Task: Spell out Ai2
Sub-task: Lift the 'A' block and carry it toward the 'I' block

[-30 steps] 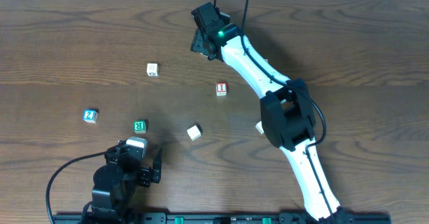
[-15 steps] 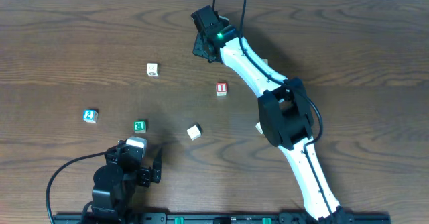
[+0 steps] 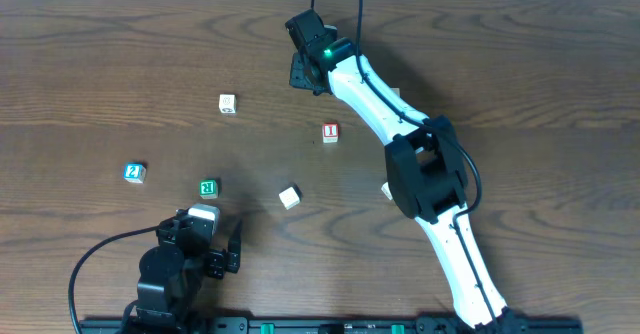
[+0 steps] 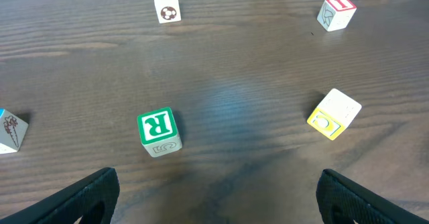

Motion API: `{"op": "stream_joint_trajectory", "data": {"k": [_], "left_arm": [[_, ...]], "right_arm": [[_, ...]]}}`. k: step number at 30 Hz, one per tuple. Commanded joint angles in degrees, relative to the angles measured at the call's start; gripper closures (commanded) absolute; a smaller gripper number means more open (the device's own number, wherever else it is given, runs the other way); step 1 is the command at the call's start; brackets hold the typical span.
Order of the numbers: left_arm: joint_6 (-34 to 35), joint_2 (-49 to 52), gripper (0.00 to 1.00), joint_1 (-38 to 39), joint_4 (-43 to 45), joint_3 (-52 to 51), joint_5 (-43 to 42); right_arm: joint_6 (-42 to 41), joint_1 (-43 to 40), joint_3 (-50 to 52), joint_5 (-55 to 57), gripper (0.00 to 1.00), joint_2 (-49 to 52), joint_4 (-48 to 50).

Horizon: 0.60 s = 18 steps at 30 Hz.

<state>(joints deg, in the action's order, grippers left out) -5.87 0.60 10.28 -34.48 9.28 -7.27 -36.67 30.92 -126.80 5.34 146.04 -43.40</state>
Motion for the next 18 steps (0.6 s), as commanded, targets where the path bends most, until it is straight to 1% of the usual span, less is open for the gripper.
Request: {"op": "stream_joint_trajectory", "data": {"k": [1,4,12,15,18], "left_arm": [[-0.39,-0.35,0.05,-0.24,0.04,-0.37,0.22],[-0.39,-0.35,0.04,-0.24,0.04,-0.35,0.22],[-0.39,-0.35,0.05,-0.24,0.04,-0.35,0.22],[-0.37,-0.35,0.05,-0.24,0.04,-0.37,0.22],[-0.37,-0.35,0.04,-0.24,0.04,-0.35,0.22]], "right_arm": [[5.27,0.22,-1.46,0.22,0.61,1.18,-0.37],[7.34,0.22,-1.62,0.24,0.63,1.18,-0.63],[14.75,0.15,-1.68,0.68,0.64,1.18,-0.79],[17.16,0.13,-1.84,0.87,0.67,1.18,-0.85],[19.47,0.13,-2.73,0.90,0.67,1.09,-1.07]]}}
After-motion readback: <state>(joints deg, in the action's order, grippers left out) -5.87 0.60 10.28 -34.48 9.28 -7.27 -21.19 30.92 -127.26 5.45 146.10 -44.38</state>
